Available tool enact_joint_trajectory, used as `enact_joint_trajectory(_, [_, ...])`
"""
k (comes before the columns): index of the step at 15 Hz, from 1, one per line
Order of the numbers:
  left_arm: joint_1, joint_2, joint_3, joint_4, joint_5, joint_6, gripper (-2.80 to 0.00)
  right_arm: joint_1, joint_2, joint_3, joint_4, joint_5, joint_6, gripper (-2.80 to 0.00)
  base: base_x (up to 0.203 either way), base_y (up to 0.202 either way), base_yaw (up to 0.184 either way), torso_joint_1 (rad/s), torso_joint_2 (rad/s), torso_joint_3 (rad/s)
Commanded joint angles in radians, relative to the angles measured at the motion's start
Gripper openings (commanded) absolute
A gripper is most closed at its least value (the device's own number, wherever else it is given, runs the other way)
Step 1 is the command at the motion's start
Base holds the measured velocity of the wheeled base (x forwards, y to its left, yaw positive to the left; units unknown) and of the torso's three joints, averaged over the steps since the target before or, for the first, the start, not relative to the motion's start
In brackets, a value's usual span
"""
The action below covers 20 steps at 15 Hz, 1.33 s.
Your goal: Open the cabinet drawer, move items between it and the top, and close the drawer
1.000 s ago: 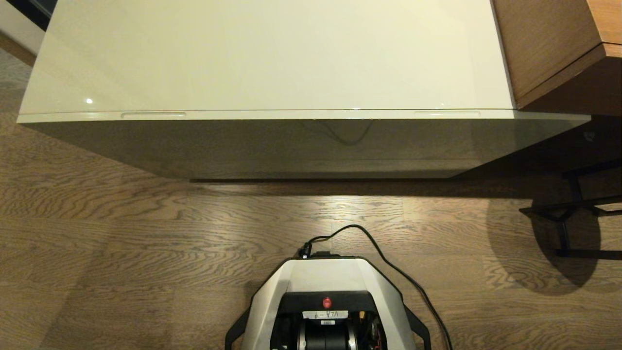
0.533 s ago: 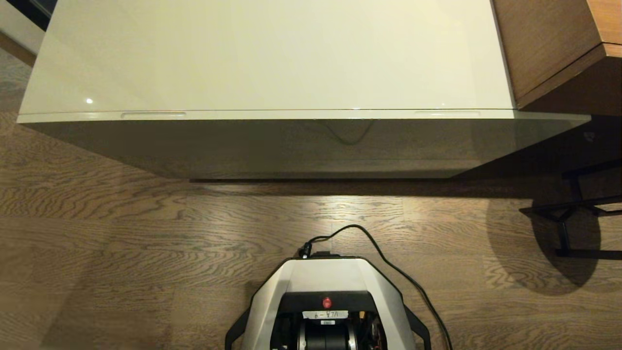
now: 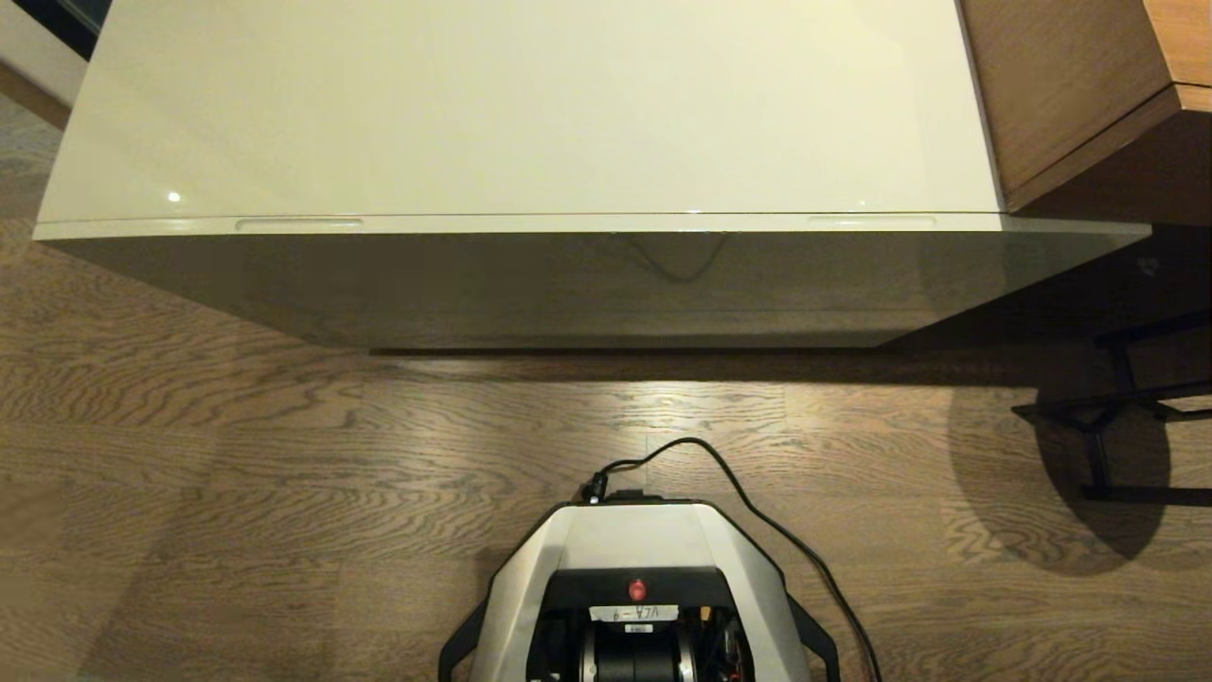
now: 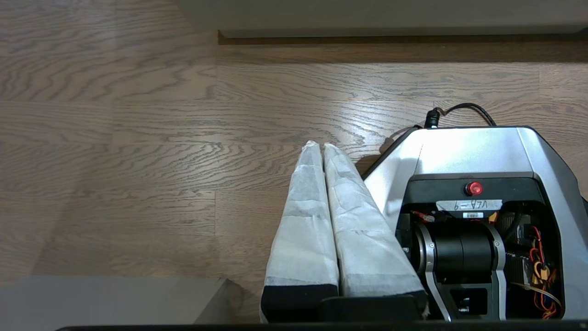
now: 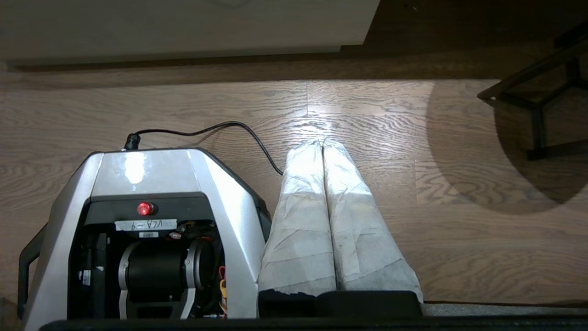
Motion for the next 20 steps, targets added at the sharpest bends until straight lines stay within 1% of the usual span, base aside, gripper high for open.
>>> enact_joint_trajectory(1, [0.001,0.002,0.000,0.000,0.000,0.000,-2.80,0.000,0.001,0.002,-0.001,0.000,0.000,-2.80,0.000,0.000,0.000,0.000,0.00,0.000])
enact_joint_trajectory(20, [0.001,0.002,0.000,0.000,0.000,0.000,-2.80,0.000,0.001,0.002,-0.001,0.000,0.000,-2.80,0.000,0.000,0.000,0.000,0.00,0.000])
